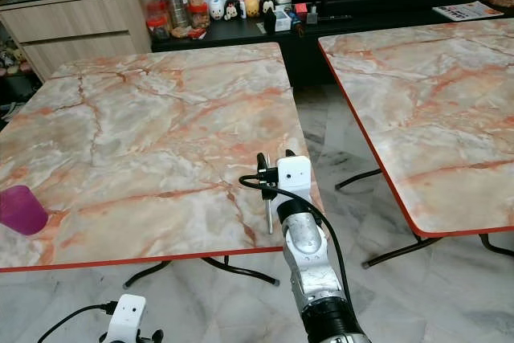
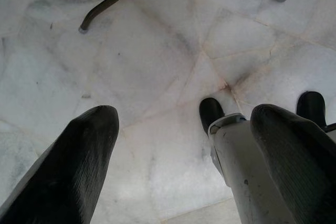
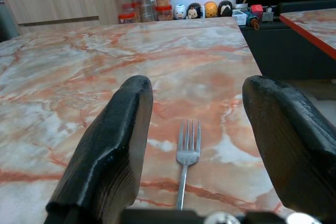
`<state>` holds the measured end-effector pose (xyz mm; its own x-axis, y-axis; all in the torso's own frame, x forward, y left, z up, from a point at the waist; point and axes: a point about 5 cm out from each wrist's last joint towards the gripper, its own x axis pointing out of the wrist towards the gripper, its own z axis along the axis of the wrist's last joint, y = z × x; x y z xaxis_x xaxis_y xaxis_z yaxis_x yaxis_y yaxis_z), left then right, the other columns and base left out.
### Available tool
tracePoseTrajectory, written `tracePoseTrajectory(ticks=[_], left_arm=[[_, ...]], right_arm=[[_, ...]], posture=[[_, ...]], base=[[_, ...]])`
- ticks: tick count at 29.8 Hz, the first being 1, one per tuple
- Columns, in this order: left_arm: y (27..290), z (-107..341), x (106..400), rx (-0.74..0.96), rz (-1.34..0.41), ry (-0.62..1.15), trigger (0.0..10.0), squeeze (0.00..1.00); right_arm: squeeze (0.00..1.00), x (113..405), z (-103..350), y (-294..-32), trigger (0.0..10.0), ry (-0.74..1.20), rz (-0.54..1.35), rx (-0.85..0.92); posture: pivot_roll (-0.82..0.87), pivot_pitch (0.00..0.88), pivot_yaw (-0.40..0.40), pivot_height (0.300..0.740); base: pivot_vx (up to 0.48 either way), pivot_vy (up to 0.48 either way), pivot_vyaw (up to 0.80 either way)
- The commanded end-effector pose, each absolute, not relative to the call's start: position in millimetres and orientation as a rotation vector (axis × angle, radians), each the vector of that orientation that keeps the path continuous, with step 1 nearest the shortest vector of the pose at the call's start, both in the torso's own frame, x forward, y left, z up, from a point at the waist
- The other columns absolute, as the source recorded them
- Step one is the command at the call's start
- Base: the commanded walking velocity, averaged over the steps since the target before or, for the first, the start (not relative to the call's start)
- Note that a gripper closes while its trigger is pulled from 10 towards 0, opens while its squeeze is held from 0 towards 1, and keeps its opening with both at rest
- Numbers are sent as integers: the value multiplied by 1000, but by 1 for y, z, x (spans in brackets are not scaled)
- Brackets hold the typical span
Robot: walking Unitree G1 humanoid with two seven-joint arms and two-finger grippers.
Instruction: Setting the table
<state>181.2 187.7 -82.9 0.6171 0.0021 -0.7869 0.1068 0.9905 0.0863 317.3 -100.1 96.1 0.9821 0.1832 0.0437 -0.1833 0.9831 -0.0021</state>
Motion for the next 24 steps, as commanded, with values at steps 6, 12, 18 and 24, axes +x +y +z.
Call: tracePoseTrajectory(ticks=[6, 12, 18, 24], left_arm=[[192, -83, 180, 122, -43, 912, 10000, 0], [192, -83, 180, 122, -47, 911, 10000, 0], [191, -83, 181, 122, -50, 910, 10000, 0], [189, -83, 181, 117, -49, 910, 10000, 0]], right_arm=[[0, 323, 103, -90, 10000, -61, 206, 11], [0, 323, 103, -90, 10000, -64, 211, 7], [0, 325, 103, -90, 10000, -65, 214, 5], [0, 326, 101, -92, 10000, -45, 196, 2]], posture=[[-19, 0, 70, 740], [-22, 0, 68, 740], [-23, 0, 65, 740], [-20, 0, 61, 740]], base=[[0, 0, 0], [0, 0, 0], [0, 0, 0], [0, 0, 0]])
